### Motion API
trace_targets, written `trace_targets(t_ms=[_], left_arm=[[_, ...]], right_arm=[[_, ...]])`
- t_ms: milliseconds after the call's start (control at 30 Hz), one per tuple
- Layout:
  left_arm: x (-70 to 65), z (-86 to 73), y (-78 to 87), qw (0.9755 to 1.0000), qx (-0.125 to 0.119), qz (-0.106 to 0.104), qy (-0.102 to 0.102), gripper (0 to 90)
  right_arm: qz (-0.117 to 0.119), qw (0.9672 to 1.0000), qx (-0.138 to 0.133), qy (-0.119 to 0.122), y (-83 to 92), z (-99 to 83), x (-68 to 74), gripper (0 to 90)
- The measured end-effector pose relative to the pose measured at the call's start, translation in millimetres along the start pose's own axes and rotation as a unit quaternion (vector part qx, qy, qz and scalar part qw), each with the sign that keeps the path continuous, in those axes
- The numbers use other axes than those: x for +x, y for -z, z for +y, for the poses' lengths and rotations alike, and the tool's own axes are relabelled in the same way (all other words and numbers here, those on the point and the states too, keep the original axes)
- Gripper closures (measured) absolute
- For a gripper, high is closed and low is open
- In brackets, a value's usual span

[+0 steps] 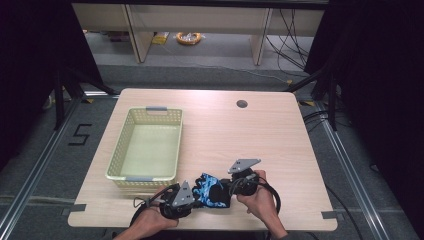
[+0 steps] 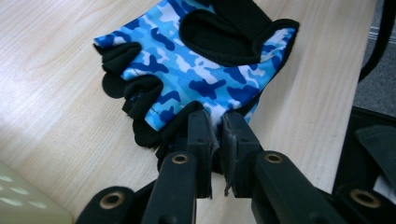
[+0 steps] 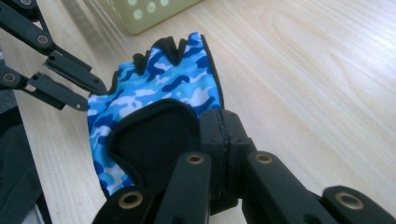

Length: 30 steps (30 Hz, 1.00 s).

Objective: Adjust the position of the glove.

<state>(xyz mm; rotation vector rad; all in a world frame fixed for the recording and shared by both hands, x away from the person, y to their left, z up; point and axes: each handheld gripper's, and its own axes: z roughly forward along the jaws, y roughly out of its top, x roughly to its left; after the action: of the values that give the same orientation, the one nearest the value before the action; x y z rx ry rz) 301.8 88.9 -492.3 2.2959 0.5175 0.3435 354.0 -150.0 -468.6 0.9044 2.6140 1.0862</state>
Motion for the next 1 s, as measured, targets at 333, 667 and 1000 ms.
trace_targets(t_ms=[333, 667, 1000], left_arm=[[-15.7, 1.7, 1.8, 0.9999, 0.003, -0.012, -0.012, 86.2], [-8.8, -10.0, -10.5, 0.9993, 0.027, -0.025, 0.011, 82.4], [-10.8, -11.1, -3.4, 0.9993, 0.014, -0.024, 0.024, 61.5]], right_arm=[[0.008, 0.9996, 0.023, 0.015, -2.8, 10.4, 1.8, 89.8], [0.019, 0.9988, 0.045, 0.004, -22.9, 1.4, -6.6, 86.0], [0.009, 0.9993, 0.026, -0.027, -11.1, 0.2, -10.4, 62.0]])
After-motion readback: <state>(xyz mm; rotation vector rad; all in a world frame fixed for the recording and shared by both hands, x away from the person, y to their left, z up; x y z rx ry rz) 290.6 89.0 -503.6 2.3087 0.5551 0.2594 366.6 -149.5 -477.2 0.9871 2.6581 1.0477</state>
